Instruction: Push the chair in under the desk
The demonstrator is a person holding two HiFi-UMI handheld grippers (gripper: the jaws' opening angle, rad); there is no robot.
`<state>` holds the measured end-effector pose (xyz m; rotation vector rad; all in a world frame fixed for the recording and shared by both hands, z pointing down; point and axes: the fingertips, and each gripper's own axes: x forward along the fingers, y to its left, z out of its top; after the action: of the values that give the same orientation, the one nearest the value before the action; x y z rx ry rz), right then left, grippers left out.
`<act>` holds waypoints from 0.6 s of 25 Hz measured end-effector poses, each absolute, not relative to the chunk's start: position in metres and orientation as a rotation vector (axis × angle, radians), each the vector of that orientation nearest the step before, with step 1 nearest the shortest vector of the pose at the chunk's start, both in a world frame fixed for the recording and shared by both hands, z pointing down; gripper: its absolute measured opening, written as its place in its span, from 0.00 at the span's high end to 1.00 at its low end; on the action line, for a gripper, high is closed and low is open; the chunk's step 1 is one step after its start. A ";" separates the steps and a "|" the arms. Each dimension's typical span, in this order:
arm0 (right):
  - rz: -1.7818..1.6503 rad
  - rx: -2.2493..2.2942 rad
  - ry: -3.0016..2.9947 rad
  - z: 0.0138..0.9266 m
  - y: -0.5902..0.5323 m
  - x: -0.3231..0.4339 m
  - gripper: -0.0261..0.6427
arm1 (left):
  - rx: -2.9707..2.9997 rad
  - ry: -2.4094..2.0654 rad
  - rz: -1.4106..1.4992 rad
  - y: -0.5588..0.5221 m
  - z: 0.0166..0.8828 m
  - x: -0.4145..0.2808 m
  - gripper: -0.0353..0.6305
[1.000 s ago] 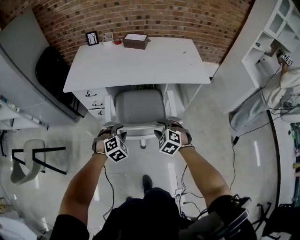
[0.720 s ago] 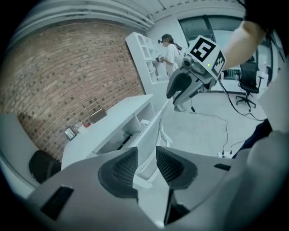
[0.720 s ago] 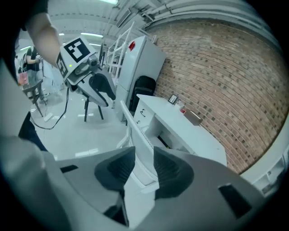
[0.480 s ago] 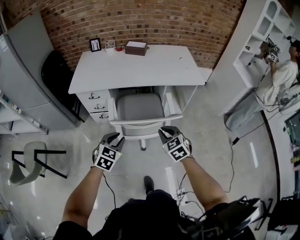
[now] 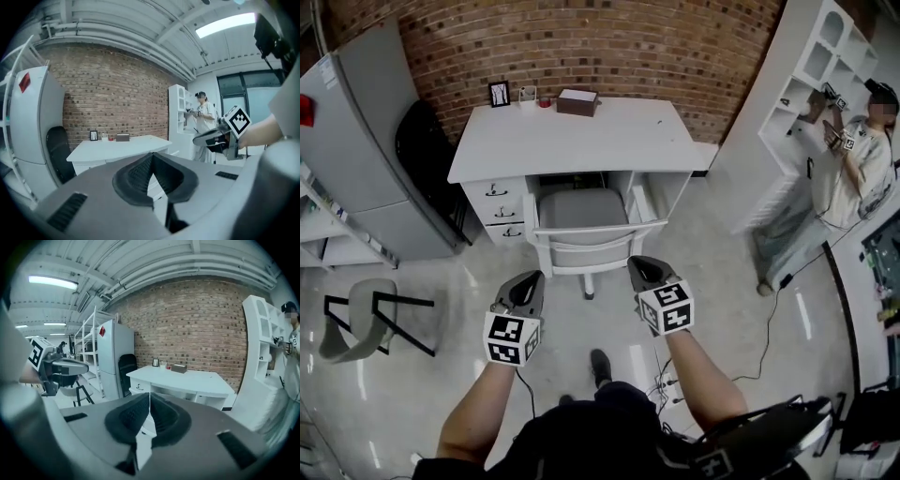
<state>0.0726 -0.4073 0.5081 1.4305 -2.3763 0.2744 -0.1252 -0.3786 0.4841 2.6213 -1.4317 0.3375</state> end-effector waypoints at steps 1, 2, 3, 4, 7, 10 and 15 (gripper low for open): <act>0.277 1.452 -2.387 0.502 -0.400 0.070 0.94 | 2.607 -1.427 0.284 -0.370 0.479 -0.129 0.94; 0.284 1.472 -2.397 0.496 -0.392 0.067 0.95 | 2.596 -1.421 0.238 -0.361 0.473 -0.133 0.94; 0.289 1.489 -2.408 0.490 -0.384 0.065 0.95 | 2.593 -1.417 0.203 -0.353 0.468 -0.137 0.94; 0.292 1.503 -2.419 0.484 -0.376 0.062 0.95 | 2.598 -1.417 0.184 -0.344 0.463 -0.140 0.94; 0.280 1.523 -2.439 0.469 -0.349 0.050 0.95 | 2.629 -1.433 0.197 -0.317 0.452 -0.154 0.94; 0.261 1.545 -2.442 0.459 -0.325 0.043 0.95 | 2.625 -1.440 0.184 -0.295 0.447 -0.167 0.94; 0.247 1.582 -2.422 0.453 -0.295 0.040 0.95 | 2.633 -1.464 0.171 -0.274 0.444 -0.182 0.94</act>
<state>0.0398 -0.2950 0.4529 1.5823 -2.4225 0.2475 -0.1819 -0.2742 0.4443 2.6331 -1.4643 0.1713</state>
